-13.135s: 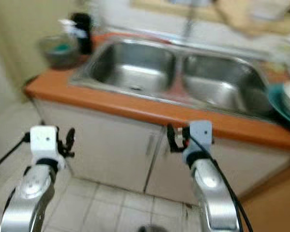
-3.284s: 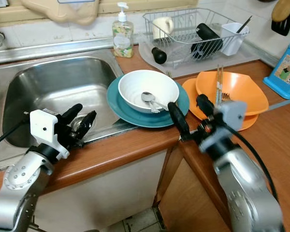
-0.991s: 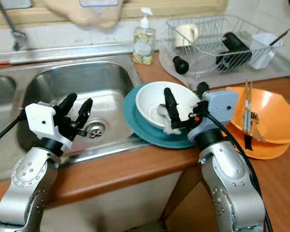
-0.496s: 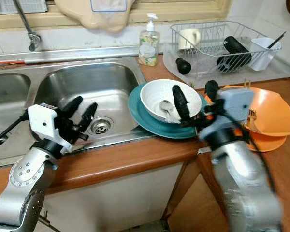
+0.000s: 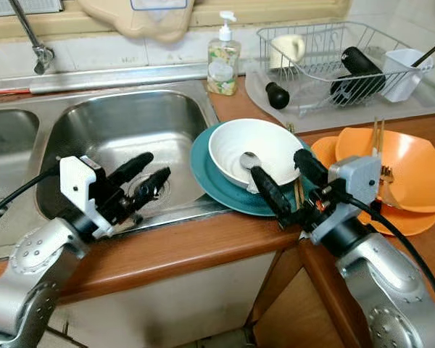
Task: Kitchen organization
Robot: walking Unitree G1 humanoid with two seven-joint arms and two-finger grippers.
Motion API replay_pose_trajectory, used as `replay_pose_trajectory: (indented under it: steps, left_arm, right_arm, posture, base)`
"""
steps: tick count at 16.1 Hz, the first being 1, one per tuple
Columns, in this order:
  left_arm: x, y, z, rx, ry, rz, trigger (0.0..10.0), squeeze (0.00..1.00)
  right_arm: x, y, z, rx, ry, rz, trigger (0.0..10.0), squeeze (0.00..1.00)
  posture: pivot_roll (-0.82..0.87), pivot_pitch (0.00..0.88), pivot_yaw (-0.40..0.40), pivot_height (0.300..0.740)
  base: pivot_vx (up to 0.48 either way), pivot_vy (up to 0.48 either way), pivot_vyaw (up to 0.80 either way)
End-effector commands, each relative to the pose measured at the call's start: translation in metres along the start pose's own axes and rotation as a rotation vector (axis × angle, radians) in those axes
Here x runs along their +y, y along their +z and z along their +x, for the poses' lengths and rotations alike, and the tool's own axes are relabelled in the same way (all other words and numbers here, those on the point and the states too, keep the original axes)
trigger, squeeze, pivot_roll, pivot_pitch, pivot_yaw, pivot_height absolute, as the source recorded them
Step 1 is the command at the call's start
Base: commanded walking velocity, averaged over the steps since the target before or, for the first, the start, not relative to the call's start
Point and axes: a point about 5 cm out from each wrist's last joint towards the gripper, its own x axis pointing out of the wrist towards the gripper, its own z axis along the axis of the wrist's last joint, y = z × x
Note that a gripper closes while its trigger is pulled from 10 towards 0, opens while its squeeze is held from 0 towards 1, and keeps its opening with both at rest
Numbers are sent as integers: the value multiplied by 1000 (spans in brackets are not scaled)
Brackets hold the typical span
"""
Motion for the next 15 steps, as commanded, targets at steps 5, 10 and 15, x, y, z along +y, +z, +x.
replay_pose_trajectory:
  steps: [5,10,15]
  left_arm:
    - [-6,2,-4,19,-63,-19,10000,0]
    - [-7,1,-5,22,-63,-28,10000,0]
    - [-8,2,-9,26,-64,-42,10000,0]
  right_arm:
    - [1,0,-7,33,24,-33,10000,0]
    - [-9,-4,-5,63,-58,-70,10000,0]
    - [-25,5,-18,26,-163,-71,10000,0]
  posture:
    - [-68,0,37,740]
    - [-73,0,38,740]
    - [-81,0,42,740]
  base:
    - [0,0,0]
    - [0,0,0]
    - [0,0,0]
